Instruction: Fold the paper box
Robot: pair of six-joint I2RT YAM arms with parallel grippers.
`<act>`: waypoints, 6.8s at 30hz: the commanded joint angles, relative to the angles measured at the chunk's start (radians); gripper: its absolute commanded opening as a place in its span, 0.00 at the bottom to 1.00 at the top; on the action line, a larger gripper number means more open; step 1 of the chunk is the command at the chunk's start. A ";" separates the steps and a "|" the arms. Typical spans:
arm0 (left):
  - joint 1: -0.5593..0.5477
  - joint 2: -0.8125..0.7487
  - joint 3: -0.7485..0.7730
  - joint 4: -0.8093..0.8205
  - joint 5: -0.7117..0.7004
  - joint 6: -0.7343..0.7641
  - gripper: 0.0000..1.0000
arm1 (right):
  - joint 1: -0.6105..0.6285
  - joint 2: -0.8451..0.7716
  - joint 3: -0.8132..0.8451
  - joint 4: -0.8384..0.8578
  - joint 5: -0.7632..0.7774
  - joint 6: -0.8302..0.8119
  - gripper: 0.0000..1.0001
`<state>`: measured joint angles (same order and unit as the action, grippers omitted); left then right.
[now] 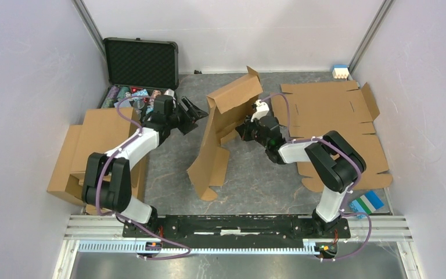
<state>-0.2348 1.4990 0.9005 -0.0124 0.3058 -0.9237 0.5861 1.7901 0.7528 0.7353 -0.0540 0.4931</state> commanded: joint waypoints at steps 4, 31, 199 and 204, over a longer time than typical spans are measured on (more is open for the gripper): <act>0.006 0.148 0.166 0.008 0.036 0.058 0.77 | -0.009 0.058 0.076 0.027 -0.020 0.006 0.08; -0.046 0.439 0.182 0.341 0.298 0.052 0.67 | -0.017 0.277 0.206 -0.129 0.048 0.059 0.08; -0.066 -1.233 -0.112 -0.942 0.204 0.293 0.94 | -0.233 -0.439 -0.086 -0.164 0.033 -0.403 0.87; -0.066 -1.212 -0.104 -0.943 0.191 0.305 0.94 | -0.234 -0.322 -0.053 0.006 0.035 -0.431 0.81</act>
<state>-0.2996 0.2676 0.7601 -0.9482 0.4736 -0.6846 0.3569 1.4075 0.6552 0.5041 -0.0090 0.1307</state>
